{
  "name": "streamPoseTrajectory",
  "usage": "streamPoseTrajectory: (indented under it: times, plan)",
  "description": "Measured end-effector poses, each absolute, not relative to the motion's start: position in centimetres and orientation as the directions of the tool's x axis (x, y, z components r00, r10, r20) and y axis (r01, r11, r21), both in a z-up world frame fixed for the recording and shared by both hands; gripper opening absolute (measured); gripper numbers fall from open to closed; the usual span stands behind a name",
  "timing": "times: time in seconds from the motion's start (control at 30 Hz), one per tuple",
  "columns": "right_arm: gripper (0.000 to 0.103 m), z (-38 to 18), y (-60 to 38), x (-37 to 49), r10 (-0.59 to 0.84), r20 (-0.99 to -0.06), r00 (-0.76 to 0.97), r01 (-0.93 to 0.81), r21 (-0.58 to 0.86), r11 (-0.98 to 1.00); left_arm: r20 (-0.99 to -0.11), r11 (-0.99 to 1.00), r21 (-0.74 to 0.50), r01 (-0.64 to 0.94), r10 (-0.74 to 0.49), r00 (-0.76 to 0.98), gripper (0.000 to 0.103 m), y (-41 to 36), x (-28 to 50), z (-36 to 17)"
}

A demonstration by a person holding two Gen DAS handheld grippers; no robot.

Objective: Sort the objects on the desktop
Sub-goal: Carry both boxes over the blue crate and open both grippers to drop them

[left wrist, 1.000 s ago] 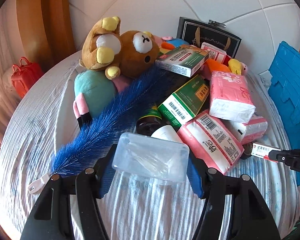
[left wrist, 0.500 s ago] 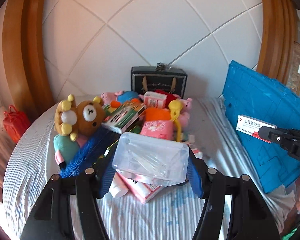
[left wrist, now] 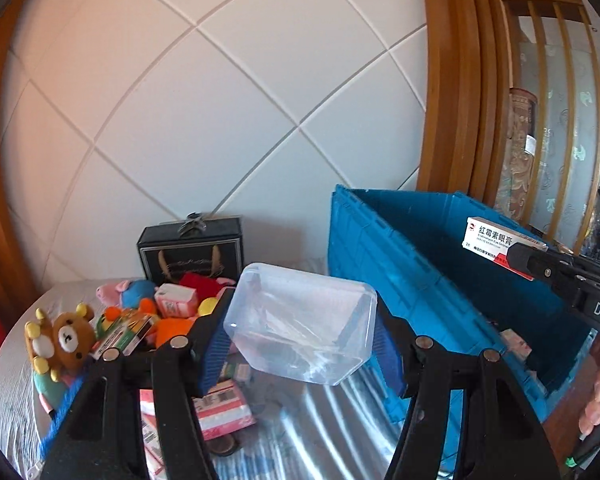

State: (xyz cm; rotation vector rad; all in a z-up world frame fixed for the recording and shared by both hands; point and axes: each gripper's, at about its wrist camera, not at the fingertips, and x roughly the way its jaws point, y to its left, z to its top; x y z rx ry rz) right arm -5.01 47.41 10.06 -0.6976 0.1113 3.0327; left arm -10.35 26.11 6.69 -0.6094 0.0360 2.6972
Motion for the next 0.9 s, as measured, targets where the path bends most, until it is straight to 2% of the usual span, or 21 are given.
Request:
streamPoseTrajectory:
  times: [0.17, 0.43, 0.7, 0.9]
  plan:
    - [0.018, 11.5, 54.7, -5.1, 0.092, -0.442, -0.892, -0.134, 0.065, -0.989, -0.438, -0.9, -0.065, -0.431, 0.414, -0.798, 0.062, 33.4, -12.0, 9.1]
    - [0.018, 12.1, 64.9, -9.6, 0.157, -0.539, -0.828, -0.221, 0.057, -0.973, -0.538, -0.867, -0.082, -0.492, 0.454, -0.71, 0.062, 45.4, -17.0, 11.4]
    - [0.018, 9.8, 72.3, -15.5, 0.196, -0.623, -0.758, -0.326, 0.101, -0.94, -0.705, -0.853, -0.092, -0.514, 0.42, -0.571, 0.062, 54.8, -22.6, 6.8]
    - [0.018, 5.8, 74.3, -17.8, 0.176, -0.718, -0.673, -0.357, 0.107, -0.928, -0.759, -0.847, -0.061, -0.528, 0.382, -0.526, 0.062, 57.8, -24.1, 3.9]
